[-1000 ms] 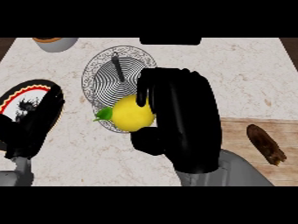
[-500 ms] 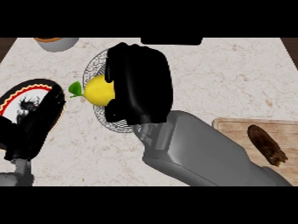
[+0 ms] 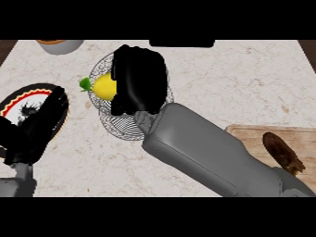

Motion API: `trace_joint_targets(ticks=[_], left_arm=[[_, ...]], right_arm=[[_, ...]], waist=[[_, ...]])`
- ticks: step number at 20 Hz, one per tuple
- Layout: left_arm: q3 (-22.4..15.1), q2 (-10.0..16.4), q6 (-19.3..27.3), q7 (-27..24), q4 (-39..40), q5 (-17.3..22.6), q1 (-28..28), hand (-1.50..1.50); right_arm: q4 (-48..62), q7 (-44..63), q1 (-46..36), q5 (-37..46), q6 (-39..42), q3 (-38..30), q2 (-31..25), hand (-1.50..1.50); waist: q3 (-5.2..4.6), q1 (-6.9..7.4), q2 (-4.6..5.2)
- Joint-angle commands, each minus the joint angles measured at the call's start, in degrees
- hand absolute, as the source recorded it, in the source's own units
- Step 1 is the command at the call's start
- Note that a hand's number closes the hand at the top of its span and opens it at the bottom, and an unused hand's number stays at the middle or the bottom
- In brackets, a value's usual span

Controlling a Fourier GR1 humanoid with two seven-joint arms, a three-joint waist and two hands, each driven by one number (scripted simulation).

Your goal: Pick the lemon from the cutting board and place it in the tiered basket

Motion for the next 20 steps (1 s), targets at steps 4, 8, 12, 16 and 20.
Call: trace_joint_targets(ticks=[4,8,12,16,20], left_arm=[[-0.7,-1.9,0.4,0.7,2.2,-1.7,-2.5,0.00],[0.7,0.0,-2.8,-1.9,0.4,0.1,1.5,0.00],[-3.1,-4.2,2.0,0.7,-1.3,-4.2,-0.3,0.00],[1.4,-0.5,-3.6,-1.1,1.5,-0.5,0.4,0.00],[1.7,-1.8,-3.4,-3.8,3.4,-0.9,0.5,0.00]], right_arm=[[13.4,-2.7,-4.2,-1.3,-10.5,1.2,0.2,1.50],[13.4,-1.8,-1.9,1.7,-24.0,2.3,0.2,1.50],[18.0,-1.7,-8.0,-3.2,-23.8,3.0,0.2,-1.50],[22.8,-6.3,-8.2,-6.0,-25.5,5.5,0.2,-1.50],[23.0,-6.4,-10.6,-9.5,-29.5,4.3,0.2,-1.50]], waist=[[0.01,0.00,0.12],[0.02,1.37,0.25],[0.01,1.29,0.20],[-0.02,1.00,0.28],[-0.04,1.46,0.41]])
